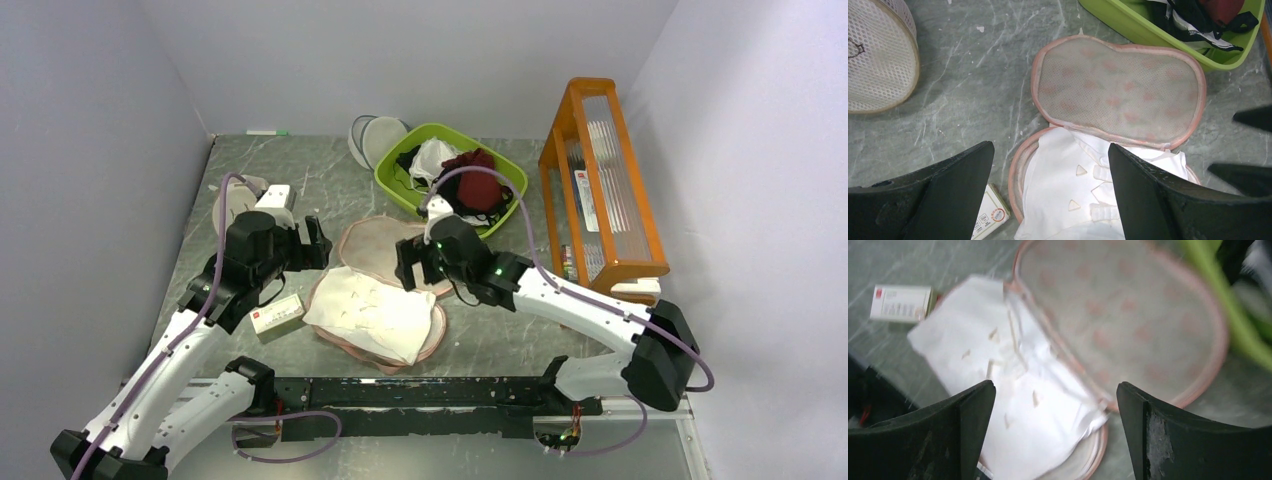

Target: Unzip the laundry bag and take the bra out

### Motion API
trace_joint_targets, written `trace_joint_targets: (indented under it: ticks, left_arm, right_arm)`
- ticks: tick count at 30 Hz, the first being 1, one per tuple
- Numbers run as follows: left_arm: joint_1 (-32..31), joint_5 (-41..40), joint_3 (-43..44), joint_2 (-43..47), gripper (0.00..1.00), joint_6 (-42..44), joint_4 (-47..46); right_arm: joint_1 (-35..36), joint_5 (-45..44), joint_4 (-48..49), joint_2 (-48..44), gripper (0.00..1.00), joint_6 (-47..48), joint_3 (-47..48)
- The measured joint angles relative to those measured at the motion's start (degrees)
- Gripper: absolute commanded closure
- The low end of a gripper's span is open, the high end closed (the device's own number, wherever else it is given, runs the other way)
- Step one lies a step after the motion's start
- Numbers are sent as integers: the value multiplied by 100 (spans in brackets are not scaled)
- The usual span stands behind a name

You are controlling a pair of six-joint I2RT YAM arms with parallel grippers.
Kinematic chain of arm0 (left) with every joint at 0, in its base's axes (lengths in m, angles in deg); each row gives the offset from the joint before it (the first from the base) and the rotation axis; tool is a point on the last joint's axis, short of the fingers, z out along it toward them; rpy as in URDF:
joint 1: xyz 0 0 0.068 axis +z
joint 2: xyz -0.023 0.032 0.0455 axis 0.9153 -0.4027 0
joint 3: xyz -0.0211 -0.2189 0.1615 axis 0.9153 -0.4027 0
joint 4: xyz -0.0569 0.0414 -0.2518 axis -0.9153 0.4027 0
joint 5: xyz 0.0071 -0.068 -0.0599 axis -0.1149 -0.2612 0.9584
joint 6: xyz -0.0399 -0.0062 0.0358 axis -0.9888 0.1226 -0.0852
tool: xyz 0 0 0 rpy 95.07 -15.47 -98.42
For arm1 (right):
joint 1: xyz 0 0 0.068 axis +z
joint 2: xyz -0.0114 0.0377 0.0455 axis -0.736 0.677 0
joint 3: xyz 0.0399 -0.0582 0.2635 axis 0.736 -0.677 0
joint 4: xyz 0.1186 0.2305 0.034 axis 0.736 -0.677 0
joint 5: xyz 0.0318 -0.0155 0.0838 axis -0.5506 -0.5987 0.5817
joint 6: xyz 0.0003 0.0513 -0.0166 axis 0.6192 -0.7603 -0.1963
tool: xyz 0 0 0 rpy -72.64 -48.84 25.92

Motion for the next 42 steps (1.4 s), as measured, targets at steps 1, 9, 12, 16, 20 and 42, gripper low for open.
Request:
trace_joint_targets:
  ticks: [1,9,12,16,20,42]
  left_arm:
    - [0,0,0,0,4,0,0]
    - [2,24,-2,31,4,0,-2]
    - [2,57,-7,57,3,0,-4]
    - [4,109,-9,116,3,2,-13]
    - [4,133,-9,120,3,2,-44]
    - [4,153,-11,109,3,17,-50]
  right_arm:
    - [4,177,24,-90,8,-223,-238]
    - [168,964,223,-909,14,-1517,-1596]
    - [168,1005,227,-1049,21,-1823,-1690]
    - [168,1014,348,-1259,44,-2310,-2057]
    - [168,850,343,-1349,49,-2728,-2402]
    - [50,881,2210,-188,63,-3397,-3292]
